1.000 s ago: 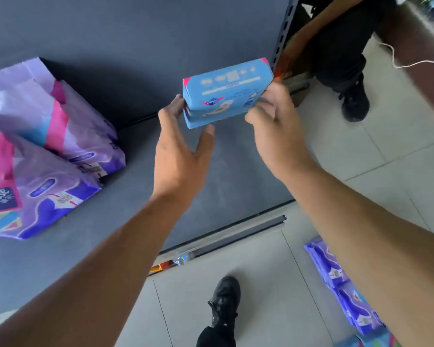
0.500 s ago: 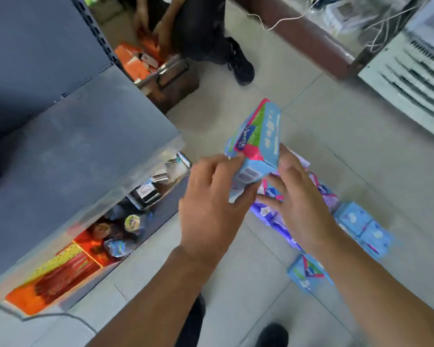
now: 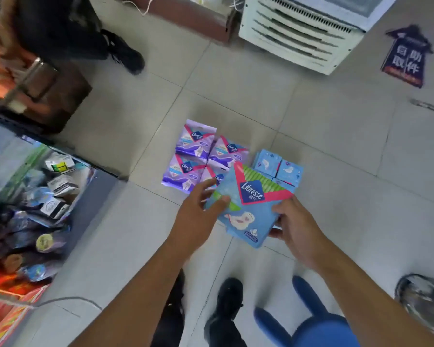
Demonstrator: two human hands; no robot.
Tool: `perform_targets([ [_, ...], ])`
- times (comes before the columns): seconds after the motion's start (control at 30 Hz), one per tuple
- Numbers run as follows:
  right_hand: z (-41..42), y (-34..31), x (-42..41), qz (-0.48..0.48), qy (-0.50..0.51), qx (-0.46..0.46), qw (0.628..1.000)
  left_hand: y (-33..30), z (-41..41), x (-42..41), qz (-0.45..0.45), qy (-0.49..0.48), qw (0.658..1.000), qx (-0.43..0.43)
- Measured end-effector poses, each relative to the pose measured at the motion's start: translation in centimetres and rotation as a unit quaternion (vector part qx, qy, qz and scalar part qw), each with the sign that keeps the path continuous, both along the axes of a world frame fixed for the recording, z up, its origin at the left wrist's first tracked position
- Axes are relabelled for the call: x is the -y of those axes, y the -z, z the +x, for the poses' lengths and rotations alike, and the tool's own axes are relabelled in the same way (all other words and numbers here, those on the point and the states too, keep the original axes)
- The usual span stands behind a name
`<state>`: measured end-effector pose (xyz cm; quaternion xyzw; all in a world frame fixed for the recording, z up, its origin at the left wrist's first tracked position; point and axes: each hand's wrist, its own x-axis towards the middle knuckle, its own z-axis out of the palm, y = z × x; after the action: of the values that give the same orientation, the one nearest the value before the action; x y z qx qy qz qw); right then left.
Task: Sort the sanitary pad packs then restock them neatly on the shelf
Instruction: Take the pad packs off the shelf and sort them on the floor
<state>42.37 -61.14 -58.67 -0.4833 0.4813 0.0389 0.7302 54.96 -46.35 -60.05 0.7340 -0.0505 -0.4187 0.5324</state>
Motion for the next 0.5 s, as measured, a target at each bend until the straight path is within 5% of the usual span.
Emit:
perform_targets([
  [0.07, -2.6, 1.3, 0.5, 0.018, 0.02, -0.02, 0.999, 1.0, -1.4, 1.2, 0.001, 0.046, 0.995, -0.092],
  [0.23, -8.4, 6.4, -0.7, -0.033, 0.16, -0.091, 0.982, 5.5, -6.2, 3.3, 0.033, 0.083, 0.988, -0.126],
  [0.5, -15.1, 21.0, -0.8, -0.092, 0.193, -0.198, 0.957, 19.2, -13.4, 4.5, 0.155, 0.211, 0.965, -0.03],
])
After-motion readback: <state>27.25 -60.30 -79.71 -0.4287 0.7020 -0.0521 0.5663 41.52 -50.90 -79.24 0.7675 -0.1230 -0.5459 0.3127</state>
